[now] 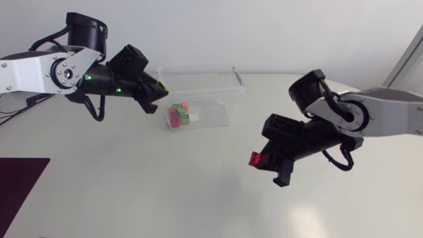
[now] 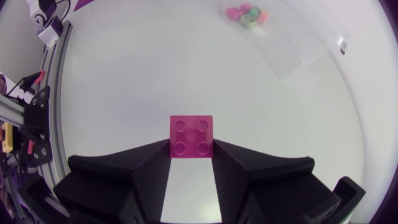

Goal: Place the duplo bricks in the container

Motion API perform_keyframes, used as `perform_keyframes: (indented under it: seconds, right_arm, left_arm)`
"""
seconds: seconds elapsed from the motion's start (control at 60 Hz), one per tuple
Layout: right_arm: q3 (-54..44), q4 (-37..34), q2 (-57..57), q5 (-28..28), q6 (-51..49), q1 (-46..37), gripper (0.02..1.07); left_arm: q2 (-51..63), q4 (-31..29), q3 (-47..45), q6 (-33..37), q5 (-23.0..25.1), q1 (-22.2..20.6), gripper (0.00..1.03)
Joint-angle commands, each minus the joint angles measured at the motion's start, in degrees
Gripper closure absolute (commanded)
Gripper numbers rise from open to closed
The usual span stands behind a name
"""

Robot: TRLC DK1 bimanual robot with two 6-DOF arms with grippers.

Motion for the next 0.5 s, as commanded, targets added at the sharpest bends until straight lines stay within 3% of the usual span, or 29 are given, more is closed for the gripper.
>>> perform_keyframes:
  seconds: [0.0,0.233,0.283,0.333,0.367,0.483]
  right_arm:
    - [5.07,-2.12,-0.51,0.7,3.24,1.66,0.76]
    - [14.91,-4.05,1.51,1.14,6.94,3.68,0.76]
    - [16.5,-3.97,2.31,1.14,7.64,3.86,0.76]
    - [18.08,-3.44,3.01,1.14,8.34,3.95,0.76]
    - [18.96,-3.09,3.45,1.14,8.61,3.95,0.76]
    - [23.26,-0.8,6.09,1.58,10.63,3.42,0.76]
  left_arm:
    - [4.68,1.83,4.03,-5.01,0.65,1.31,0.66]
    - [14.61,3.41,14.84,-10.73,-1.11,2.8,0.61]
    - [16.81,3.5,17.21,-12.57,-2.69,2.89,0.48]
    - [18.39,3.41,18.97,-13.89,-3.49,2.71,0.18]
    - [18.66,3.5,19.41,-14.42,-4.72,2.27,0.04]
    - [16.81,4.56,18.79,-15.74,-6.74,0.87,0.03]
